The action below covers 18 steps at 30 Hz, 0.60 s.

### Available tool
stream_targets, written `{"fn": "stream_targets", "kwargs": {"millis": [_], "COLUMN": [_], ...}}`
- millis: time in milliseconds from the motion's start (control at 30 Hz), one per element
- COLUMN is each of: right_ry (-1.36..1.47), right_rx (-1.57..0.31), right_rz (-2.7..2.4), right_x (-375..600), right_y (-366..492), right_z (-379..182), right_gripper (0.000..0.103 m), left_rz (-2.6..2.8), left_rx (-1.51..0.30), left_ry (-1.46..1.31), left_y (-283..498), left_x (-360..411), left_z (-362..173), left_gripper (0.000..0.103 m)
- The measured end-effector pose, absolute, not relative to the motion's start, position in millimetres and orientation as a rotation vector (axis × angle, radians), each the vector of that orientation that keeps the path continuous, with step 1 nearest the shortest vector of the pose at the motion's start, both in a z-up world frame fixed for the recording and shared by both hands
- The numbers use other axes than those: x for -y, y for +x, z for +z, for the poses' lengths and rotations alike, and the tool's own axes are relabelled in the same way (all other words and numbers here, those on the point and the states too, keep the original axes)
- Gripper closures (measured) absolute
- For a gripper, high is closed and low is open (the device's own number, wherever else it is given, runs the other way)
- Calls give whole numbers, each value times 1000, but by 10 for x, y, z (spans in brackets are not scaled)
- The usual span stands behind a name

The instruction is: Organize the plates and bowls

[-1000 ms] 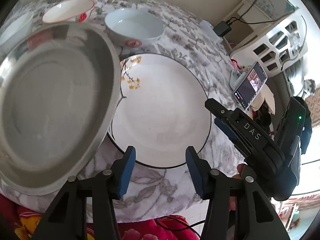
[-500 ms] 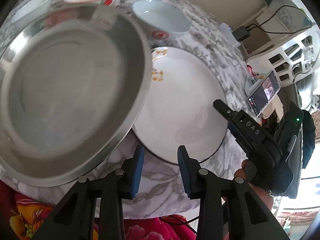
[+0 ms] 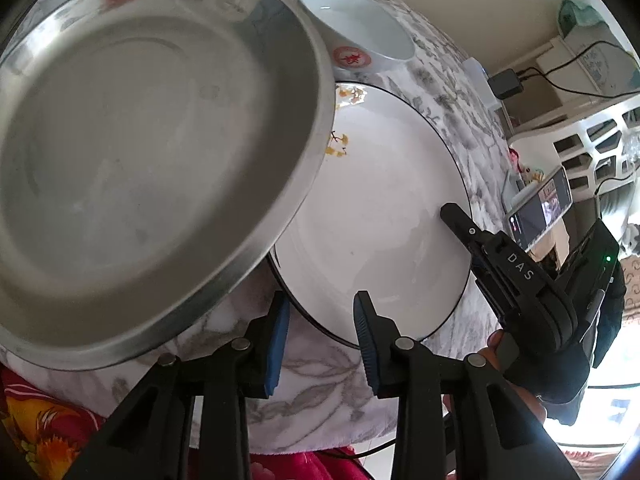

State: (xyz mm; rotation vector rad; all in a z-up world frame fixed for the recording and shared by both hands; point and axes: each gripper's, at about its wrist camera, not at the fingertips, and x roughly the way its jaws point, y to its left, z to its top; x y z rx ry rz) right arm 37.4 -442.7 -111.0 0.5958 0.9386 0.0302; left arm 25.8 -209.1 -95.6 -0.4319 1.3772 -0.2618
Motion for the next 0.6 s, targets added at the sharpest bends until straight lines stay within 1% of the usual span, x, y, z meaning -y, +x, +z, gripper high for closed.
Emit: {"fn": "stream_targets", "kwargs": {"millis": [133,167,267,467,600], "right_ry": [616,621,609,607,573], "right_rx": [-935,-932,-921,-884,-869], "right_rz": [58,60,66,69,48], "right_x": [4463,4468,4463,4521,4595], "right_y": [384,380,353,254,151], "right_z": [-1131,-1131,-1114,-1045,-997], "right_gripper": [89,89,91,95,95], "left_rz": [-248,-241,-227,-242,-290], "left_rx": [-1365,-1365,-1363,-1320,-1301], "left_ry": [-432,-430,-411,-350,-330], "left_y": [272,272,279,257,254], "left_x": [2093,2089,2088,2151,2226], "left_z": [-968,-974,-976,-885,-839], "left_gripper": [72,76,79,80,79]}}
